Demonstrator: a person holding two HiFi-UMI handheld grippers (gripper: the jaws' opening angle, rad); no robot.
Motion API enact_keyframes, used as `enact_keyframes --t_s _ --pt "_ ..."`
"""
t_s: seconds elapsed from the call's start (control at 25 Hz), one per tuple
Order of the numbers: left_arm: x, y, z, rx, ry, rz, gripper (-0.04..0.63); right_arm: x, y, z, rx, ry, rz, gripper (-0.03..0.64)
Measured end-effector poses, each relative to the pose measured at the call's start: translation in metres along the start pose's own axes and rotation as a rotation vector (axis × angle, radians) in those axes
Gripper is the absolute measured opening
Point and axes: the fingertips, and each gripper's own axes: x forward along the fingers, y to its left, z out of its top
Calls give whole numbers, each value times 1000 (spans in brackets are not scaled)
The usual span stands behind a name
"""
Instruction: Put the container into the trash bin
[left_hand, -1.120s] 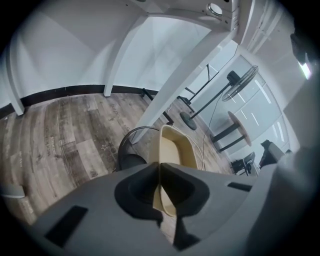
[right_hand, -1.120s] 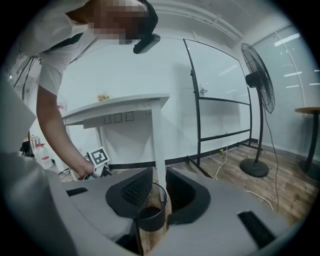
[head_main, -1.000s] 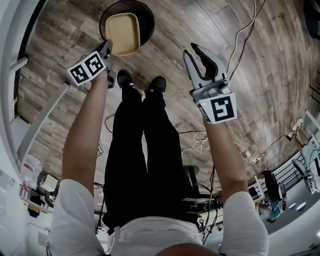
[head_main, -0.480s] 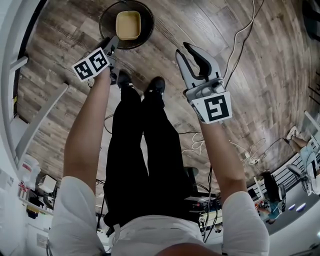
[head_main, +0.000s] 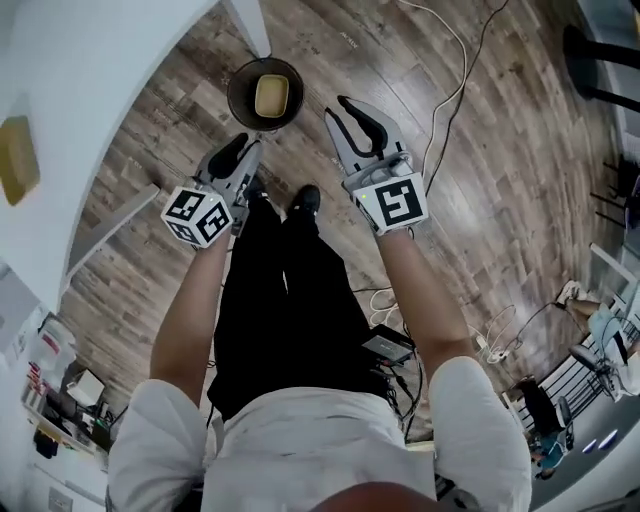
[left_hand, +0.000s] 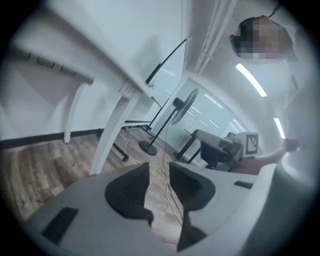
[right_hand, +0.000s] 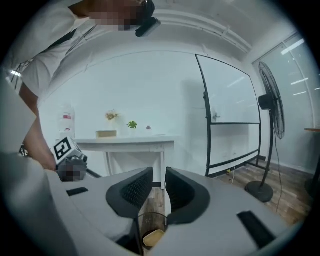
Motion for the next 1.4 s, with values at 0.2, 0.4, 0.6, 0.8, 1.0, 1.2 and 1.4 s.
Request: enact_keyframes --t_s 0.2,0.4,0.6,0.8,1.0,1.2,1.4 --pt "-86 -100 113 194 -142 1 130 -37 25 113 38 -69 10 94" --pt "-173 -179 199 302 -275 -32 130 -83 73 232 12 -205 73 94" --pt "-257 -246 261 432 -396 -24 141 -124 106 323 -13 -350 153 94" --pt "-317 -279 274 535 -456 81 141 -167 120 359 6 -411 177 94" --pt "-365 -258 270 518 -501 197 141 -174 137 364 20 -435 189 94" --pt "-391 -243 273 492 -513 255 144 -172 140 367 24 -431 209 94" --pt "-401 -223 290 503 -526 280 146 -147 127 376 23 -430 193 94"
